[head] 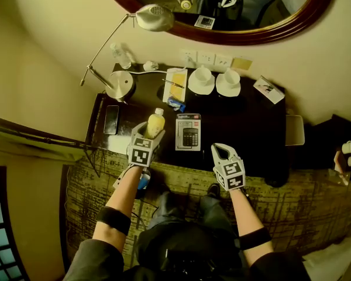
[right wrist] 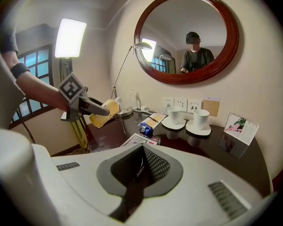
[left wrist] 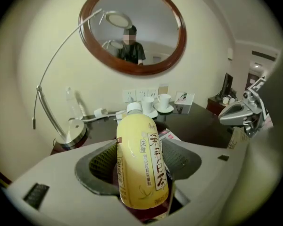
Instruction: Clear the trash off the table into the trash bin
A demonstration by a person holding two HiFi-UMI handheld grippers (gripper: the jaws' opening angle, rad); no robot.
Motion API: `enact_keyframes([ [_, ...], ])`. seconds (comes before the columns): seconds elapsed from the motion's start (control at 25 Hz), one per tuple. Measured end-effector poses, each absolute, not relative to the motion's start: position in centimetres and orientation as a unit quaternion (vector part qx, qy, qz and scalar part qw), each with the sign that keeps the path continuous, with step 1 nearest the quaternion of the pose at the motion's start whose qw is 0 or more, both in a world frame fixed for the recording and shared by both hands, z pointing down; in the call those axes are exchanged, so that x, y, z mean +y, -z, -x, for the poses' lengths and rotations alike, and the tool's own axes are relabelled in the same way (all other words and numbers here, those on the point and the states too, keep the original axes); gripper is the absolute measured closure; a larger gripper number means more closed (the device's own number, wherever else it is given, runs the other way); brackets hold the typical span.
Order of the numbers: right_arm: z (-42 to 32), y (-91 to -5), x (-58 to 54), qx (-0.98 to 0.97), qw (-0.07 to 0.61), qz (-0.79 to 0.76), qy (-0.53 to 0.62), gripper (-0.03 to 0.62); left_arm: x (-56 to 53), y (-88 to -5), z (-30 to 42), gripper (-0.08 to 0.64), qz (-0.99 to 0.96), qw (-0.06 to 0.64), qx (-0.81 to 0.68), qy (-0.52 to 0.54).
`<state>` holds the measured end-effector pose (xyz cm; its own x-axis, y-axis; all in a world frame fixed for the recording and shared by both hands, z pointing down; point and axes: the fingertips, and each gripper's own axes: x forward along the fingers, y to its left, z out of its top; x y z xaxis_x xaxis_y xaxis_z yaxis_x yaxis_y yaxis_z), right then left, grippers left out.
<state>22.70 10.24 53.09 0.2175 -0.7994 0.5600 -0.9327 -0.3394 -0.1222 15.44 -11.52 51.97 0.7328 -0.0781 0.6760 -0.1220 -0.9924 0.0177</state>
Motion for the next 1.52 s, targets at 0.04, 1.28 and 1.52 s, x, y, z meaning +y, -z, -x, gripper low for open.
enact_keyframes([
  [0.04, -22.6, -52.9, 10.1, -0.564, 0.120, -0.770, -0.273, 0.591, -10.9, -50.6, -15.4, 0.275, -0.939, 0.025, -0.052, -0.340],
  [1.28, 2.0, -48.5, -9.3, -0.822, 0.164, -0.515, -0.181, 0.591, -12.2, -45.4, 13.6, 0.275, -0.901, 0.063, -0.365, -0.223],
  [1.52, 14.5, -49.2, -12.2, -0.882, 0.190, -0.400, -0.162, 0.591, -13.1, -47.3, 25.0, 0.275, -0.855, 0.096, -0.453, -0.235],
])
